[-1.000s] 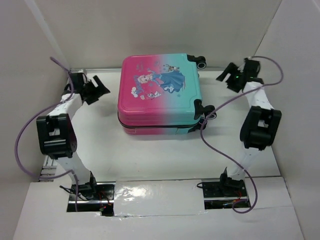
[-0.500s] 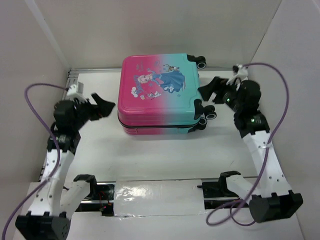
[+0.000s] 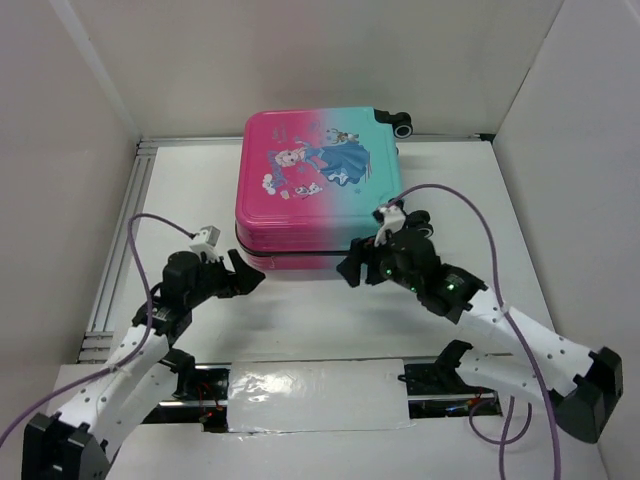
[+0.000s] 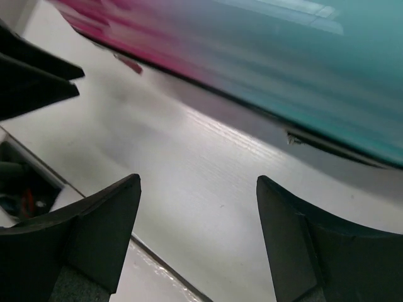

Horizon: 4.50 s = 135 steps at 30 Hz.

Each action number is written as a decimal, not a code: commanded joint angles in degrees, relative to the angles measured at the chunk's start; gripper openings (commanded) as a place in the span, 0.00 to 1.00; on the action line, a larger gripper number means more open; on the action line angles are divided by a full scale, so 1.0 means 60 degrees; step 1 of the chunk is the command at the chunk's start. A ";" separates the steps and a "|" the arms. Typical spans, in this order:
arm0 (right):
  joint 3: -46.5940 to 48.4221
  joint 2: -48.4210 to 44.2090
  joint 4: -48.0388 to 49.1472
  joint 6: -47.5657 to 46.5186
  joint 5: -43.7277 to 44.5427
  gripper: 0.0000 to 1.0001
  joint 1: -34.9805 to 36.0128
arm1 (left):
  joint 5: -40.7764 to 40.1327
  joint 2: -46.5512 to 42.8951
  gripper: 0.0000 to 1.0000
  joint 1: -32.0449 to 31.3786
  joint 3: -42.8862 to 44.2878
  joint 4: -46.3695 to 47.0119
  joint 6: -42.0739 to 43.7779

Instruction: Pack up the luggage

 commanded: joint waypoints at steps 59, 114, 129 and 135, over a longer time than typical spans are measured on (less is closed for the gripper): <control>-0.2026 0.2200 0.4054 0.0268 0.5279 0.57 0.0991 | -0.7808 0.4276 0.81 -0.4722 0.2239 0.1876 0.0895; -0.1704 0.2566 0.3894 0.0282 0.5924 0.00 0.1227 | -0.7412 0.4864 0.00 -0.4180 0.2299 0.2155 0.1043; -0.3358 -0.0011 0.2780 0.0706 0.5061 0.00 -0.1365 | -0.5933 0.2548 0.00 -0.0944 0.1009 0.0426 0.0046; -0.3461 -0.0422 0.3160 0.0883 0.4283 0.00 -0.2991 | -0.5363 0.2927 0.00 0.0037 0.1213 0.0426 0.0249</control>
